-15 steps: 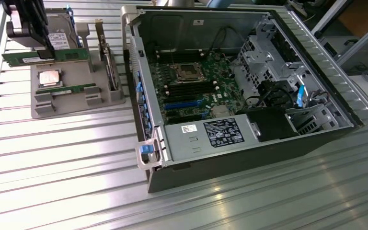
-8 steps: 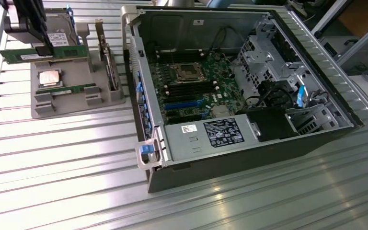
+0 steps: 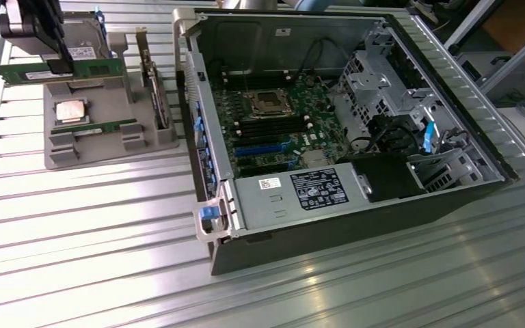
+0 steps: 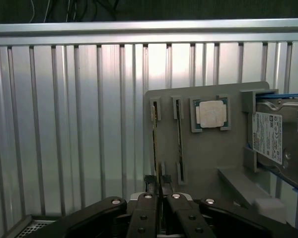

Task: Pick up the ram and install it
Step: 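Pick up the ram and move it above insertion slot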

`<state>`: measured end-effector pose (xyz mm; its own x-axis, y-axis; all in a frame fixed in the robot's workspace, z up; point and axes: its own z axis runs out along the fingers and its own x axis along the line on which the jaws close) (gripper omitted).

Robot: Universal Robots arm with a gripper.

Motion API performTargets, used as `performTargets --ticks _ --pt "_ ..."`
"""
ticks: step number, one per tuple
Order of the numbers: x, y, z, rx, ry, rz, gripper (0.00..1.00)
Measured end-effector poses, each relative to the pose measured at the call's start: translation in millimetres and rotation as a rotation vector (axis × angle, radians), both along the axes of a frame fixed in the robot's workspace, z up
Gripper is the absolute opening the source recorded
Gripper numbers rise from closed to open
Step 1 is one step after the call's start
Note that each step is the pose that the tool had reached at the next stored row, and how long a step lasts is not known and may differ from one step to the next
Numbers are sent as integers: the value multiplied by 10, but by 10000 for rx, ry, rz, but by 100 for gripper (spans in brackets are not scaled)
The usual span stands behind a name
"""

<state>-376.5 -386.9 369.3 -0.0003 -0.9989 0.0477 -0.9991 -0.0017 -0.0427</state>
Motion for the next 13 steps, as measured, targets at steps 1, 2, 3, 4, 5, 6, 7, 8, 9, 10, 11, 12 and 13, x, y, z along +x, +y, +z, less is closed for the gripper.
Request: performTargets --ticks 1,2,3,4,5,6,7,8,9,10,11,12,13 --pt "0 0 7 0 0 0 13" --pt "0 0 17 0 0 0 13" --pt "0 0 31 0 -1 0 13" --pt "0 0 50 0 0 0 13" --pt "0 0 63 1 -1 0 13" --pt "0 0 83 1 -1 0 13" --pt "0 0 90 1 -1 0 13" --pt "0 0 97 1 -2 0 13" --pt "0 0 103 0 -1 0 13" --pt "0 0 107 0 0 0 13" --pt "0 0 116 0 0 0 13" --pt "0 0 127 0 -1 0 13" --pt "0 0 141 0 0 0 13"
